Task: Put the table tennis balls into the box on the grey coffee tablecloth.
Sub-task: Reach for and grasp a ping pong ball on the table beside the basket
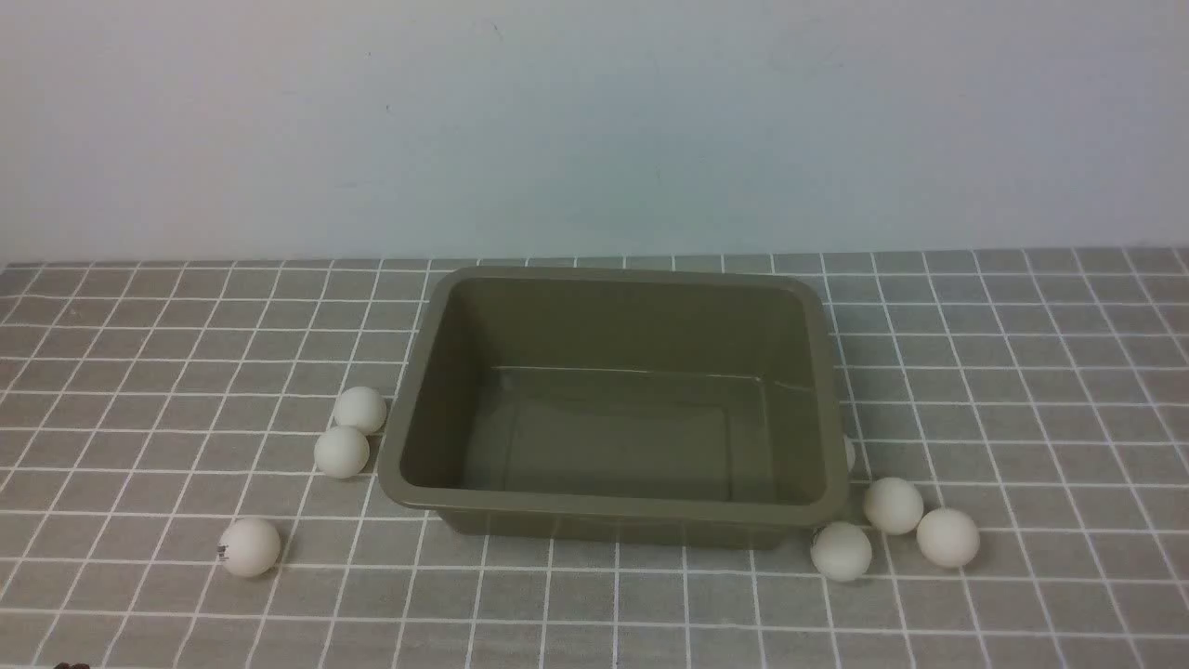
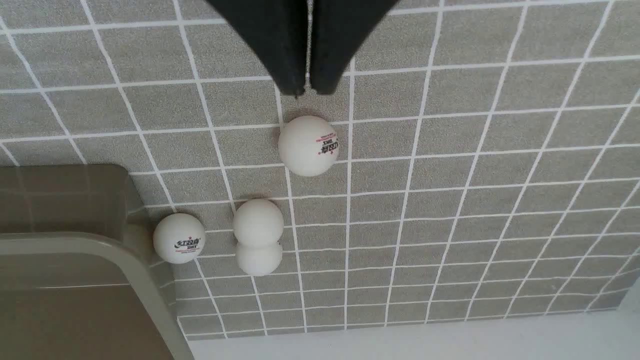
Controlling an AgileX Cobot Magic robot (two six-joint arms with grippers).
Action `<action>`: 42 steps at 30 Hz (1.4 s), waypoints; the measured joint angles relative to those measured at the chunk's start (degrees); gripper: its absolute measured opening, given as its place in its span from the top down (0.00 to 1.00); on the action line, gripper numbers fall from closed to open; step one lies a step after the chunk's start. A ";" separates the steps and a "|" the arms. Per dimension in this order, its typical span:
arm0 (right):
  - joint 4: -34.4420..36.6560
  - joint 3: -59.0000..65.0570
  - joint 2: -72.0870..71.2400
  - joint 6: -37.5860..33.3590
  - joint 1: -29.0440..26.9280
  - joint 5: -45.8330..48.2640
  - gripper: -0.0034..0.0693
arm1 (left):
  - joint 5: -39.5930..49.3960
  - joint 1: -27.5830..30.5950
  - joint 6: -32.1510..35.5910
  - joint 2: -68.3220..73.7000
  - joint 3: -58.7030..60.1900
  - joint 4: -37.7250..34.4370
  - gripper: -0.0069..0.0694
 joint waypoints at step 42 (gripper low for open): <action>-0.72 0.00 0.00 -0.26 0.00 0.00 0.97 | -25.13 0.00 -5.90 0.00 0.28 -19.03 0.92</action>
